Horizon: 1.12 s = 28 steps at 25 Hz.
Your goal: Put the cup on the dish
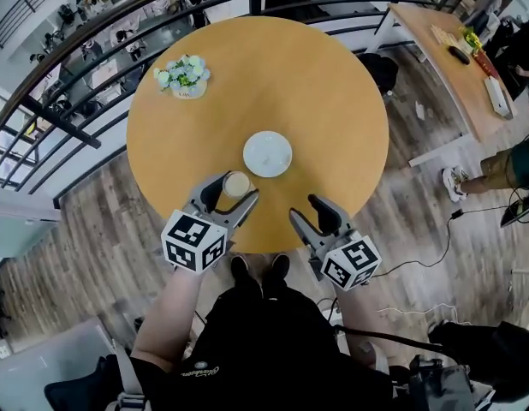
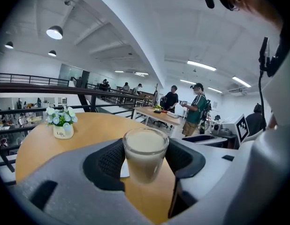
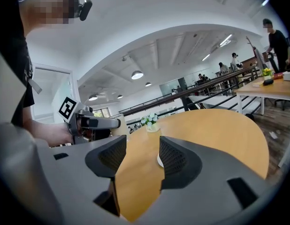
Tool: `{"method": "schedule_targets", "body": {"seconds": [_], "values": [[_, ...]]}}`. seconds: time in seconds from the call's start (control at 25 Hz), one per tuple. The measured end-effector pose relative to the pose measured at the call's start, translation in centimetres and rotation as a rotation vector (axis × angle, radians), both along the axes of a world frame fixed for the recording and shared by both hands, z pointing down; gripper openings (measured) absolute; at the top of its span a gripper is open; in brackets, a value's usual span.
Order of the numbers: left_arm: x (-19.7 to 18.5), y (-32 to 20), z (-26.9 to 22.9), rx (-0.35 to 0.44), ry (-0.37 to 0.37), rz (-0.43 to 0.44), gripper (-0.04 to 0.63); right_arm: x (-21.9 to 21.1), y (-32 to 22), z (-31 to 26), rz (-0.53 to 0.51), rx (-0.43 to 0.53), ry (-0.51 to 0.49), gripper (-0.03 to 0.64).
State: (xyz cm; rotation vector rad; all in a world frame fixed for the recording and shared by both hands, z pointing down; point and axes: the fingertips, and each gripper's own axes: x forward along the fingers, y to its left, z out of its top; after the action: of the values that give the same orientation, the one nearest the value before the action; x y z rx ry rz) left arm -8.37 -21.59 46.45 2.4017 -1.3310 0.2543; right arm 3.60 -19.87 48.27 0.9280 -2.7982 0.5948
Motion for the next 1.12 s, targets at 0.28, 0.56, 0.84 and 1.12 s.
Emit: {"method": "schedule_targets", "body": {"seconds": [0.28,0.56,0.84,1.12], "values": [[1.1,-4.5,6.0,-0.097,-0.021,0.029,0.267,0.5,-2.0,3.4,-0.001,-0.062,0.024,0.221],[2.0,-9.2,10.8,-0.185,-0.048,0.061,0.267,1.6,-2.6,6.2,0.033,-0.138,0.034,0.221],[2.4,-15.8,14.4,-0.228,-0.105,0.069,0.267,1.9,-3.5,7.7,0.053,-0.168,0.041,0.221],[2.6,-18.7,18.0,-0.287,-0.156,0.071,0.267,2.7,-3.5,9.2,0.081,-0.200,0.043,0.221]]}}
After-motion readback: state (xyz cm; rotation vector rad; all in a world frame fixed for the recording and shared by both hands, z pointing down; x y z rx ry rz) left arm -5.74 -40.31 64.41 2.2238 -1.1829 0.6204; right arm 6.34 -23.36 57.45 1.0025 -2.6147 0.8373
